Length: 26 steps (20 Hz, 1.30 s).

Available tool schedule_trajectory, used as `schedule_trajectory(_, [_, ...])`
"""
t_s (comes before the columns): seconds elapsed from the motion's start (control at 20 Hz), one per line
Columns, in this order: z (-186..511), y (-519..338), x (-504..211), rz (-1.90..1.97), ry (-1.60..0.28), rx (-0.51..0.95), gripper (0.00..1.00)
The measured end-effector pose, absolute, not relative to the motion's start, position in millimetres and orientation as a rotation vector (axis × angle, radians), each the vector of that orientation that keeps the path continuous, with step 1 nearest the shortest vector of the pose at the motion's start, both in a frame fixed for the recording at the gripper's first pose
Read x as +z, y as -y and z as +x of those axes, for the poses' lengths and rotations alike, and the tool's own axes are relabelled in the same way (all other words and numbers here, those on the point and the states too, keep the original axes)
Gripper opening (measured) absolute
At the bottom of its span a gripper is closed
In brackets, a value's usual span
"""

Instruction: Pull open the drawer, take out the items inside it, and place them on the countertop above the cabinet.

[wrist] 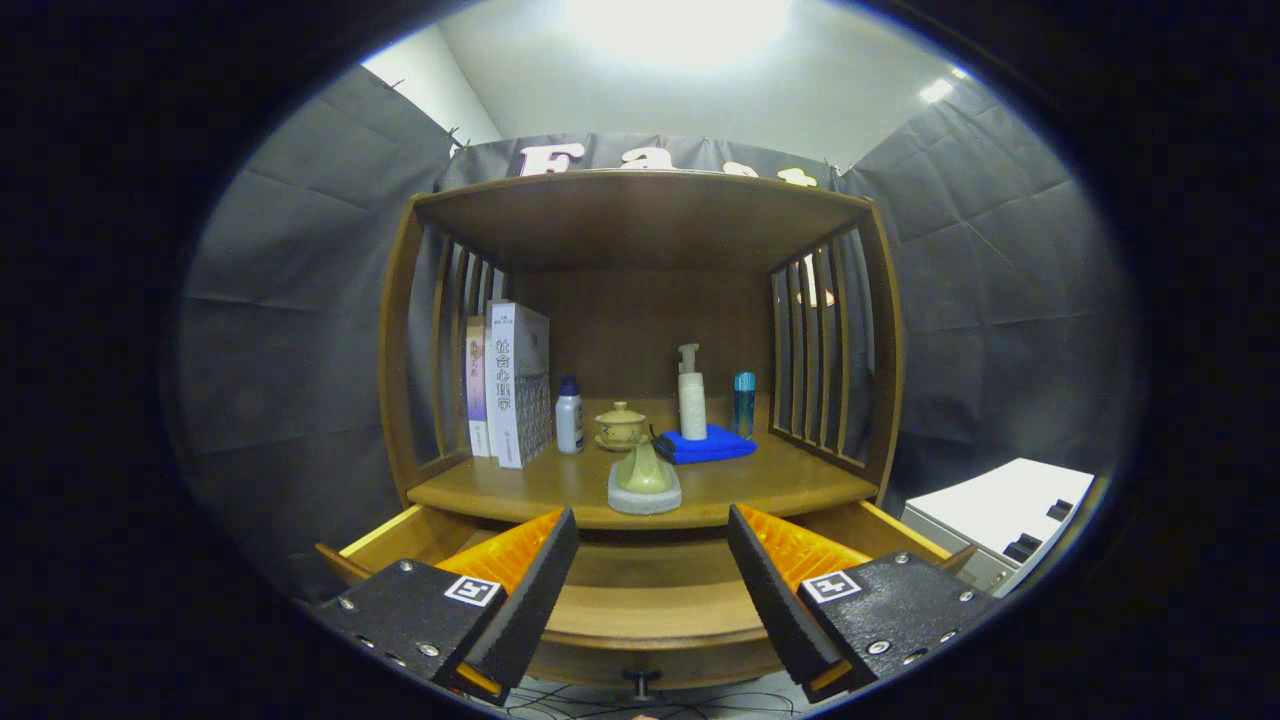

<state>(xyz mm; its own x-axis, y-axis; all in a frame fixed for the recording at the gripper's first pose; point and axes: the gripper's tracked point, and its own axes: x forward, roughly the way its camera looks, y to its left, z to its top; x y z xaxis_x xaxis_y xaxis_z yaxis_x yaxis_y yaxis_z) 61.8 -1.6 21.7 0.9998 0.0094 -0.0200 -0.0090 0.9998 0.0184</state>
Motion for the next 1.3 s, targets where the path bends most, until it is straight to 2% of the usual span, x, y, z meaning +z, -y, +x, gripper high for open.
schedule_trajectory(0.6, [24, -5, -46, 0.03, -0.044, 0.028, 0.94])
schedule_trajectory(1.3, [29, -12, -123, 0.011, -0.176, 0.044, 0.94])
